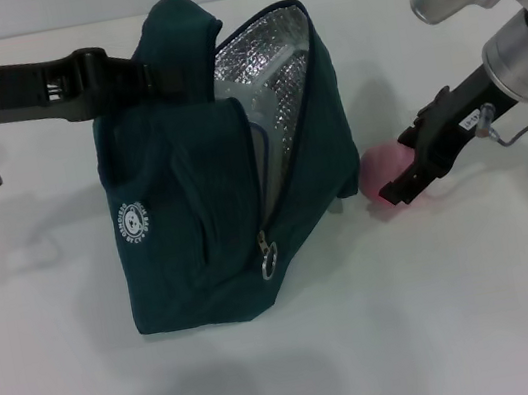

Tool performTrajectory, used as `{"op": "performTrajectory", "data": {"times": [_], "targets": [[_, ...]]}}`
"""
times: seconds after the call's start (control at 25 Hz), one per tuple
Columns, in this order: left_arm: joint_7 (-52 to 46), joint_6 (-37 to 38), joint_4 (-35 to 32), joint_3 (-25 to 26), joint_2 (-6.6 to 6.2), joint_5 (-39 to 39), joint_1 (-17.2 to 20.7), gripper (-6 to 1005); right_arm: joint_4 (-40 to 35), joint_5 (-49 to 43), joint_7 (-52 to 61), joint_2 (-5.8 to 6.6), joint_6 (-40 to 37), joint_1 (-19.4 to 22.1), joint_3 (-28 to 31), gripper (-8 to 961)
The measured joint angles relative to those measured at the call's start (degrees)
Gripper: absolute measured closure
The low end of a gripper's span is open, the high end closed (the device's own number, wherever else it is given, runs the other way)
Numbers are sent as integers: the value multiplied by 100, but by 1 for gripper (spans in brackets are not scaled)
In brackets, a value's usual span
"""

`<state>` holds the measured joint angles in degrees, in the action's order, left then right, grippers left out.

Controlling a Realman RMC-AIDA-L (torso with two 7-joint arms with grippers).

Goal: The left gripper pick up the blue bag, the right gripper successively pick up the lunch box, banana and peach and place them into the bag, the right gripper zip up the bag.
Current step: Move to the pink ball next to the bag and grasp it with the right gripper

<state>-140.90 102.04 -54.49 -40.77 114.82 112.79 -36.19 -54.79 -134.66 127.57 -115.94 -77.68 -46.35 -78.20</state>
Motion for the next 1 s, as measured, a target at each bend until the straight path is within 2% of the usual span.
{"op": "performTrajectory", "data": {"times": [0.48, 0.72, 0.92, 1.0], "targets": [[10, 0, 0, -1, 15, -3, 1, 959, -5, -66, -8, 16, 254, 3, -204, 72], [10, 0, 0, -1, 15, -3, 4, 959, -6, -63, -14, 38, 279, 11, -184, 261], [10, 0, 0, -1, 14, -3, 6, 959, -4, -69, -19, 39, 276, 0, -204, 497], [10, 0, 0, -1, 14, -3, 6, 959, -4, -69, -25, 43, 268, 0, -204, 728]]}}
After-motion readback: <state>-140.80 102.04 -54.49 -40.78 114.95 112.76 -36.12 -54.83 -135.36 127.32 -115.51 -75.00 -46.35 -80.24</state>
